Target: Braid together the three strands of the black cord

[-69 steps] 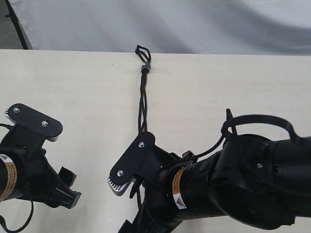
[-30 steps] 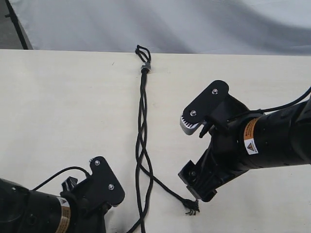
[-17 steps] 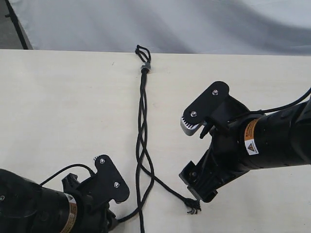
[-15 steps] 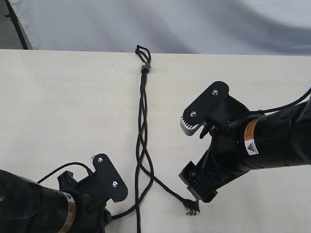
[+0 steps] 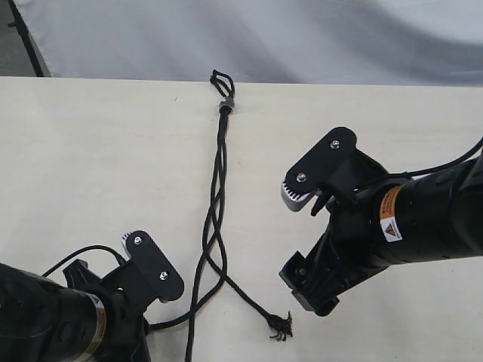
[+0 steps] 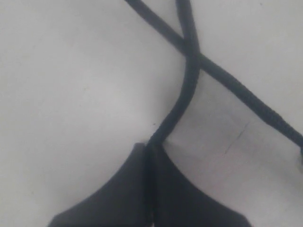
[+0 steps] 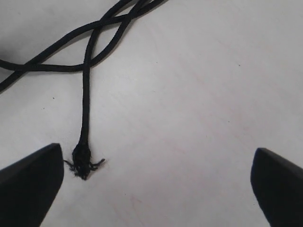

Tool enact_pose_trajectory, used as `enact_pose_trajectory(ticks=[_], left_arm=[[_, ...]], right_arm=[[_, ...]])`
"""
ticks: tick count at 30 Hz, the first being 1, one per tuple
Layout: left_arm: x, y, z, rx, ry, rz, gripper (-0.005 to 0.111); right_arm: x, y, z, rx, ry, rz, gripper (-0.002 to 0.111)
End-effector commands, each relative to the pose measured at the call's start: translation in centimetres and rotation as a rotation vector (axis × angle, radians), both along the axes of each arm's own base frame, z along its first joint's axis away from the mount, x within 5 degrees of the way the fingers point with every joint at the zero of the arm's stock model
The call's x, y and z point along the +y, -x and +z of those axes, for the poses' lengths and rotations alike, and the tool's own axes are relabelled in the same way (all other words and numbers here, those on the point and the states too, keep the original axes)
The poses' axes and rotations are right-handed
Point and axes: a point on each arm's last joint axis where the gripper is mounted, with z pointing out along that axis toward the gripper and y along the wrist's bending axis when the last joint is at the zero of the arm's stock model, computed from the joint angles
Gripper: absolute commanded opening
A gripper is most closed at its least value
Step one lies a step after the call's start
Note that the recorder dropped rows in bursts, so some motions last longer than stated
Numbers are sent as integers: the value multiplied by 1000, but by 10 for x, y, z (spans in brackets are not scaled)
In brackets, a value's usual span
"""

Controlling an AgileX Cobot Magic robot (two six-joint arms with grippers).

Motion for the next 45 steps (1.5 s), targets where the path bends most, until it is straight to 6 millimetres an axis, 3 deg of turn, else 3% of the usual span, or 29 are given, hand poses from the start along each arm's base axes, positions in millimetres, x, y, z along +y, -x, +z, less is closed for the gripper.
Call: enact_pose_trajectory(ticks=[1, 6, 8, 13, 15, 17, 21, 25, 28, 33, 37, 38, 45], left_arm=[[3, 5, -7, 38, 1, 38, 0], [3, 5, -7, 39, 1, 40, 6], [4, 5, -7, 39, -3, 42, 20], [4, 5, -8, 36, -15, 30, 77], [4, 5, -8, 36, -15, 30, 91], [4, 5, -6, 36, -4, 42, 98], [9, 5, 8, -7, -7, 68, 98], [19, 5, 31, -83, -8, 90, 94], [27, 6, 49, -141, -1, 123, 82], [41, 7, 74, -230, 63, 204, 43], [58, -3, 83, -279, 88, 305, 5], [63, -6, 83, -284, 86, 329, 1], [79, -13, 77, -272, 110, 429, 0]], right_arm=[[-4, 1, -1, 14, 26, -9, 105], [-4, 1, 0, 10, 19, -10, 105], [-3, 0, 0, 2, 12, -6, 105], [-3, 0, 0, -1, 9, -5, 105], [-3, 0, 1, -4, 5, -5, 105], [-2, -1, 1, -10, -7, -9, 105], [0, 0, 2, -3, -27, -19, 105], [1, -1, 2, -14, -39, -4, 105], [6, 3, 3, -6, -63, 28, 105], [33, 26, 2, 30, -137, 163, 105], [58, 47, -13, 117, -157, 221, 105], [64, 52, -19, 138, -157, 232, 105], [104, 55, -52, 264, -53, 247, 105]])
